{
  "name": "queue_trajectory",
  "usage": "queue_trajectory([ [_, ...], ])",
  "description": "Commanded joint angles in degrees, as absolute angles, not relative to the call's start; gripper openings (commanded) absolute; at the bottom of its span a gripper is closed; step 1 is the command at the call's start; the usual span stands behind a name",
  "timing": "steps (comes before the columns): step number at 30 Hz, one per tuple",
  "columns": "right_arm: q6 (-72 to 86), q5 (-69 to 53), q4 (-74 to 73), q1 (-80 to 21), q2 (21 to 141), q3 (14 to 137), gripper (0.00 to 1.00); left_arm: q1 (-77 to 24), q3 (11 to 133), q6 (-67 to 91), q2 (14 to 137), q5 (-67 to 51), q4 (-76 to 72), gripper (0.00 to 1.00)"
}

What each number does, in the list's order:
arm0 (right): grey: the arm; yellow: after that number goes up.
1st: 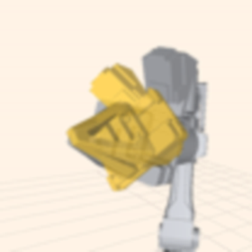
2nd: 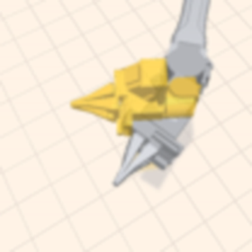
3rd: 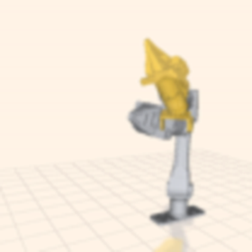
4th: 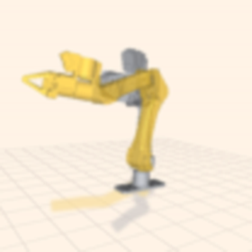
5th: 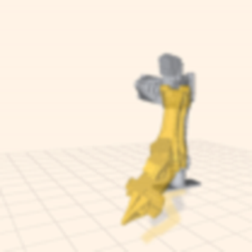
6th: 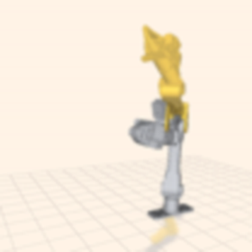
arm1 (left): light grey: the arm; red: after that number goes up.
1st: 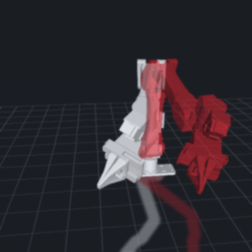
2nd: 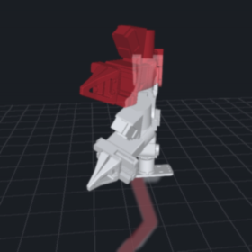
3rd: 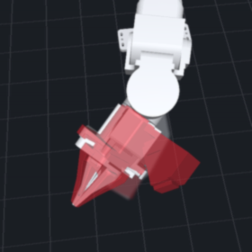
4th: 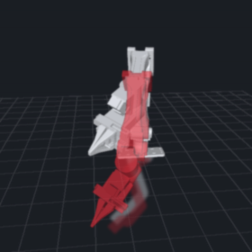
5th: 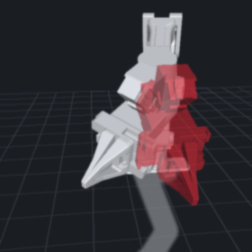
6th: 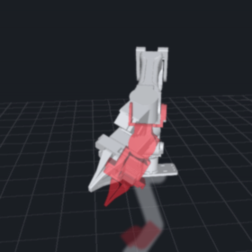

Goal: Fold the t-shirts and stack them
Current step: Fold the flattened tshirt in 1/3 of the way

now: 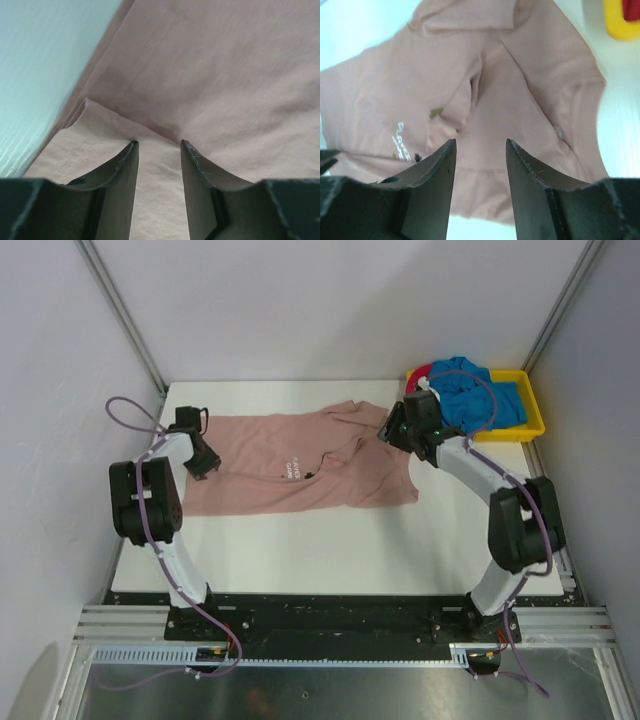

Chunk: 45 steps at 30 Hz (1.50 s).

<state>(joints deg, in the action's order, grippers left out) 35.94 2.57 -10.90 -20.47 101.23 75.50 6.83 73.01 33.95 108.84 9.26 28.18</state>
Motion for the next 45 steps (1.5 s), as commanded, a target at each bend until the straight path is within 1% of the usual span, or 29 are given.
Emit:
queue_trajectory([
  [1, 36.09, 3.88, -17.86, -19.17, 91.94, 67.97, 0.48, 7.37, 75.90, 32.55, 105.83, 9.75, 27.68, 0.45],
  [6, 36.96, 2.93, -18.51, -16.47, 84.67, 56.98, 0.46, 7.44, 69.93, 34.45, 96.16, 9.98, 28.20, 0.51],
  [11, 37.37, 3.07, -17.15, -15.42, 80.05, 48.99, 0.44, 8.09, 58.93, 38.42, 85.72, 9.46, 28.17, 0.51],
  [19, 37.84, 1.06, -12.12, -14.70, 83.51, 45.70, 0.43, 9.57, 48.57, 40.47, 76.67, 6.85, 28.21, 0.50],
  [27, 38.23, 1.09, -8.57, -15.16, 87.64, 45.53, 0.43, 10.74, 44.53, 40.22, 74.56, 6.54, 28.20, 0.50],
  [36, 36.91, 4.17, -10.03, -15.31, 89.67, 45.53, 0.42, 13.08, 41.50, 40.88, 72.65, 7.51, 28.24, 0.50],
  [45, 35.38, 4.18, -10.49, -15.70, 90.32, 45.53, 0.42, 15.04, 41.12, 41.72, 75.91, 8.73, 28.14, 0.51],
])
